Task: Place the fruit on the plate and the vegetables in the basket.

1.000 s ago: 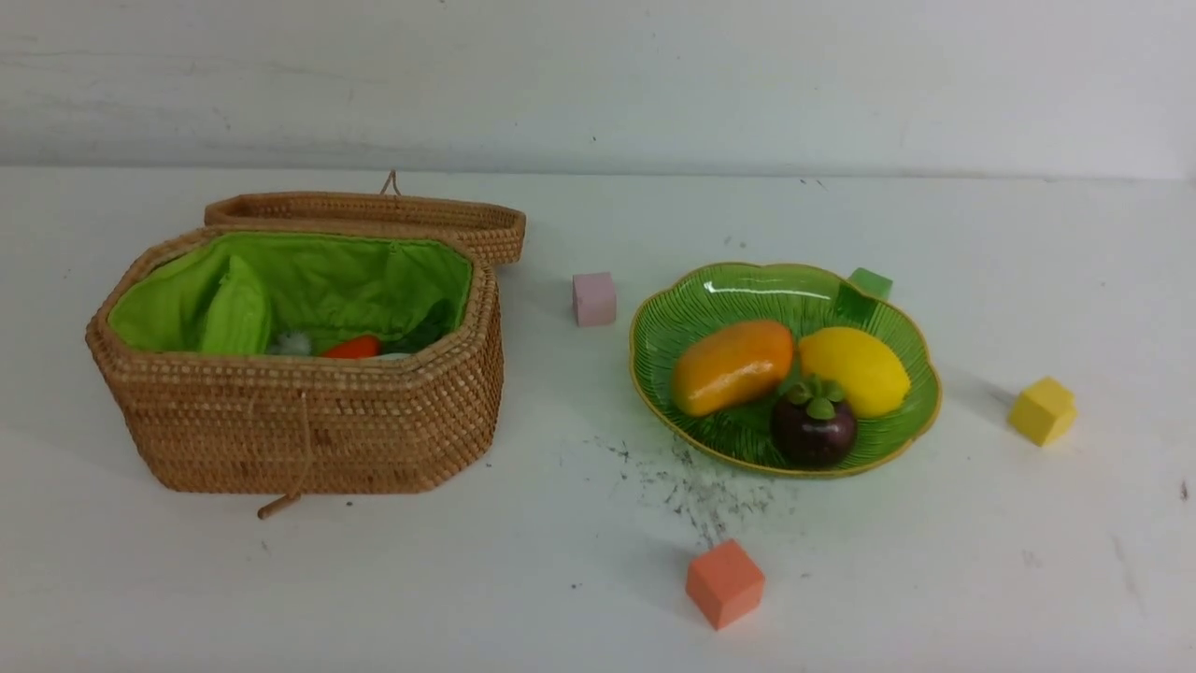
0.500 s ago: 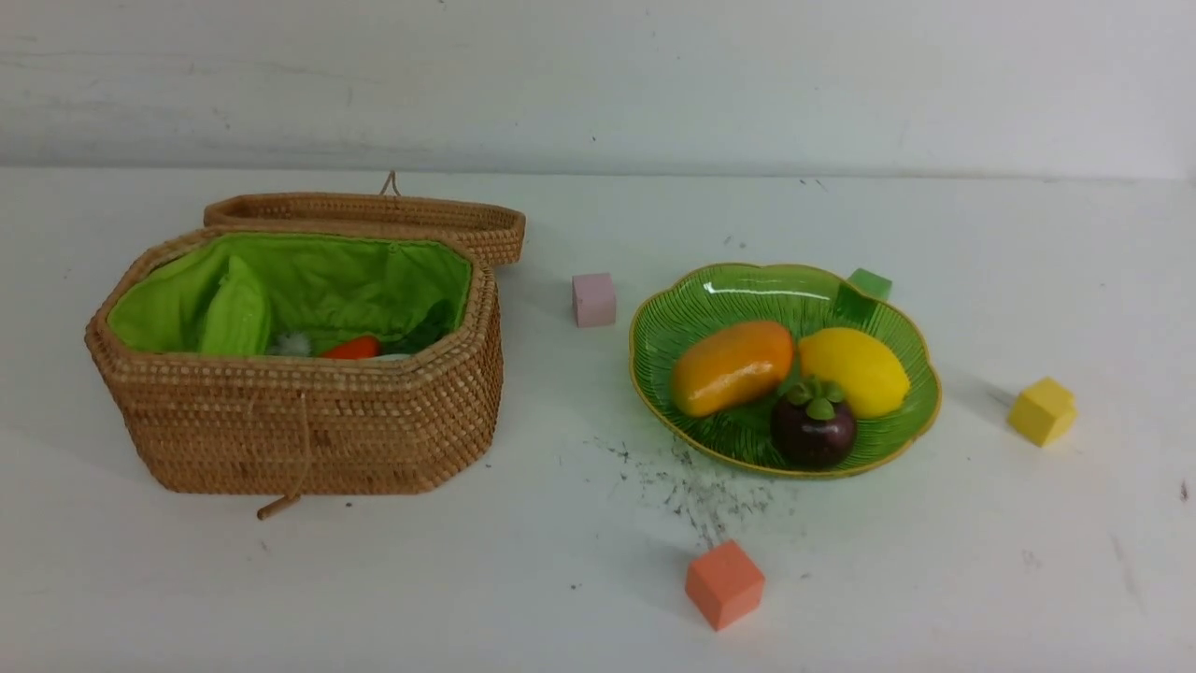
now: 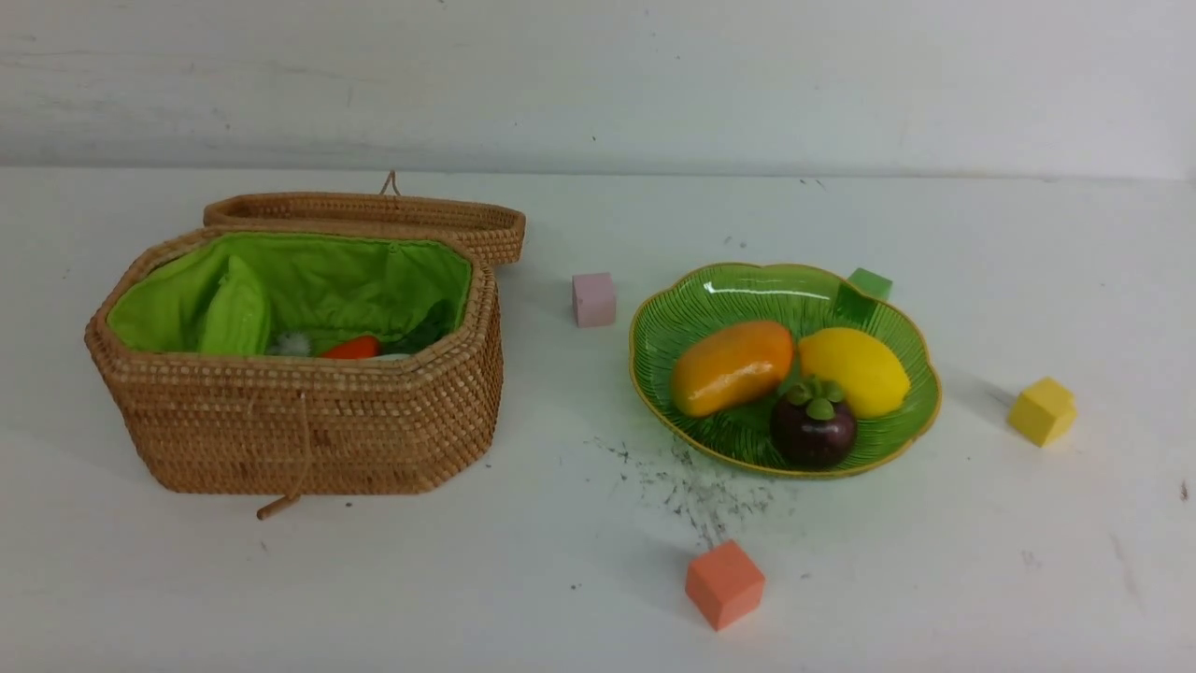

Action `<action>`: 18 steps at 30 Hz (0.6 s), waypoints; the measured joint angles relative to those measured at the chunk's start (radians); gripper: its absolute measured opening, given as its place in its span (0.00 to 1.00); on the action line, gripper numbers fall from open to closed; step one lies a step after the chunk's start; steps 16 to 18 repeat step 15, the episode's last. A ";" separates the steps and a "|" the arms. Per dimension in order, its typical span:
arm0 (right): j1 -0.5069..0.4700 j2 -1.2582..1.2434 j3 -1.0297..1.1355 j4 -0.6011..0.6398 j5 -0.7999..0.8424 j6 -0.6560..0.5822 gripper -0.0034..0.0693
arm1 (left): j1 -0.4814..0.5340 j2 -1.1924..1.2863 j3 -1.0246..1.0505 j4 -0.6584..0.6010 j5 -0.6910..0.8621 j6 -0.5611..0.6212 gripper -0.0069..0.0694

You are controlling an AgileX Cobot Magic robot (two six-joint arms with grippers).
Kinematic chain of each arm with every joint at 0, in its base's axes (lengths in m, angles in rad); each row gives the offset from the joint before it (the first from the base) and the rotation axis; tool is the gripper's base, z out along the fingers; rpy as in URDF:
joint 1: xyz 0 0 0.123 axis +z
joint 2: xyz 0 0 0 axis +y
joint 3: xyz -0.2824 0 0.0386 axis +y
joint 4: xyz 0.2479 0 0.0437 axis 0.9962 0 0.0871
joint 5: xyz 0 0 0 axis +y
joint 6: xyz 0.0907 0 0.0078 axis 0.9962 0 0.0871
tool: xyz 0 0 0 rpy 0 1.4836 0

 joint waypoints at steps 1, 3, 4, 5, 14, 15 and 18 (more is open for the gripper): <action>0.000 0.000 0.000 0.000 0.000 0.000 0.09 | 0.000 0.000 0.000 0.000 0.000 0.000 0.07; 0.000 0.000 0.000 0.000 0.000 0.000 0.10 | 0.000 0.000 0.000 0.000 0.000 0.000 0.07; 0.000 0.000 0.000 0.000 0.000 0.000 0.10 | 0.000 0.000 0.000 0.000 0.000 0.000 0.07; 0.000 0.000 0.000 0.000 0.000 0.000 0.10 | 0.000 0.000 0.000 0.000 0.000 0.000 0.07; 0.000 0.000 0.000 0.000 0.000 0.000 0.12 | 0.000 0.000 0.000 0.000 0.000 0.000 0.08; 0.000 0.000 0.000 0.000 0.000 0.000 0.12 | 0.000 0.000 0.000 0.000 0.000 0.000 0.08; 0.000 0.000 0.000 0.000 0.000 0.000 0.12 | 0.000 0.000 0.000 0.000 0.000 0.000 0.08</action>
